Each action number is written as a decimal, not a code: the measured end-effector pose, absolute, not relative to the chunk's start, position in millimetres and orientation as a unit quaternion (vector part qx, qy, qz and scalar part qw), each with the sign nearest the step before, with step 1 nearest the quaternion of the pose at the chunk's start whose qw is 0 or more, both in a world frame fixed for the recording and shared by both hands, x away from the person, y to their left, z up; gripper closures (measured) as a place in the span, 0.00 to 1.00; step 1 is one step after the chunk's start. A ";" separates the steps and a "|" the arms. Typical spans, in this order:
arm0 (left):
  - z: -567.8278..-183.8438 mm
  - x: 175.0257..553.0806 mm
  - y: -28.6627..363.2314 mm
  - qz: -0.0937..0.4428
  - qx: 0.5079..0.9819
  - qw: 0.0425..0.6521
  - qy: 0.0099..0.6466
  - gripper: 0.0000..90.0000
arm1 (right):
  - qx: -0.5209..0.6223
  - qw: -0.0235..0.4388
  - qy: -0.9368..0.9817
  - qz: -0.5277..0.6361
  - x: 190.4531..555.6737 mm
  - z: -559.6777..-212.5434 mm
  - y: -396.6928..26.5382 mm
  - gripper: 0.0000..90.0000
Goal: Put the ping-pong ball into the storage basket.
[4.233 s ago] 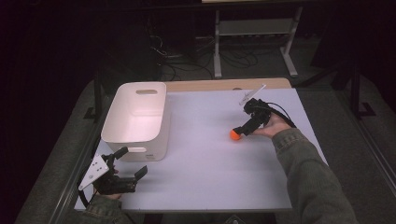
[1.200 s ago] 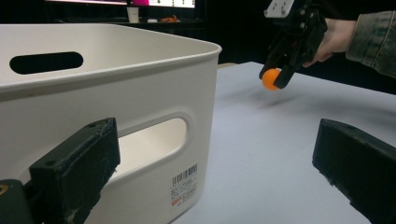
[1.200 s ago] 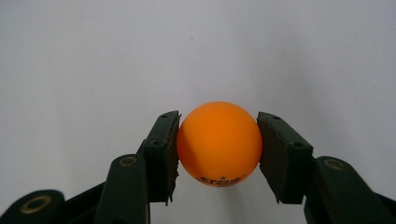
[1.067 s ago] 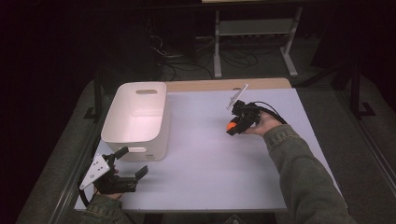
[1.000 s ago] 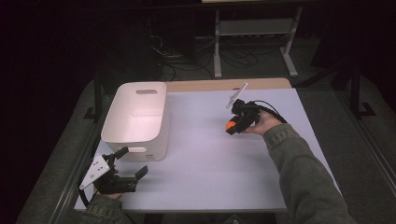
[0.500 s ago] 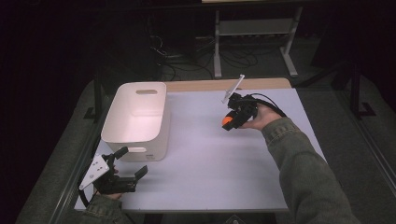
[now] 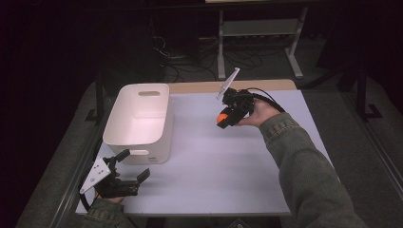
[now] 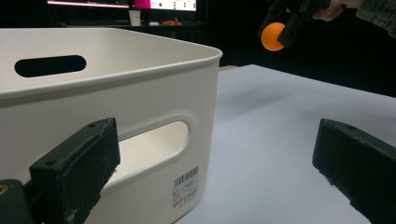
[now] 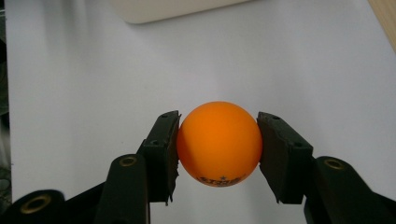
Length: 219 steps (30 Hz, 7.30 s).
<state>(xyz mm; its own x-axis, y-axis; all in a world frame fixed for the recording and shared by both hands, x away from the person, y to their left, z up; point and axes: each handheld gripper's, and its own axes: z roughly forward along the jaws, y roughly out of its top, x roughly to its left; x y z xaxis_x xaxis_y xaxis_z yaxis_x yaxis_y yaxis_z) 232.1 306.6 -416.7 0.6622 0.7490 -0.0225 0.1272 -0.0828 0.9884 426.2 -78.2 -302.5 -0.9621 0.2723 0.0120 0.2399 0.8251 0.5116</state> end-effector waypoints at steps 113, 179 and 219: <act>-415.7 232.6 306.7 0.254 0.684 0.607 0.315 0.00 | 0.003 0.009 0.950 0.312 447.6 -258.2 94.5 0.55; -416.4 233.7 305.6 0.250 0.685 0.606 0.318 0.00 | 0.095 0.062 0.928 0.355 457.1 -273.1 47.4 0.00; -416.8 234.5 304.0 0.251 0.688 0.603 0.316 0.00 | 0.151 0.079 0.901 0.399 440.9 -292.5 -27.3 0.00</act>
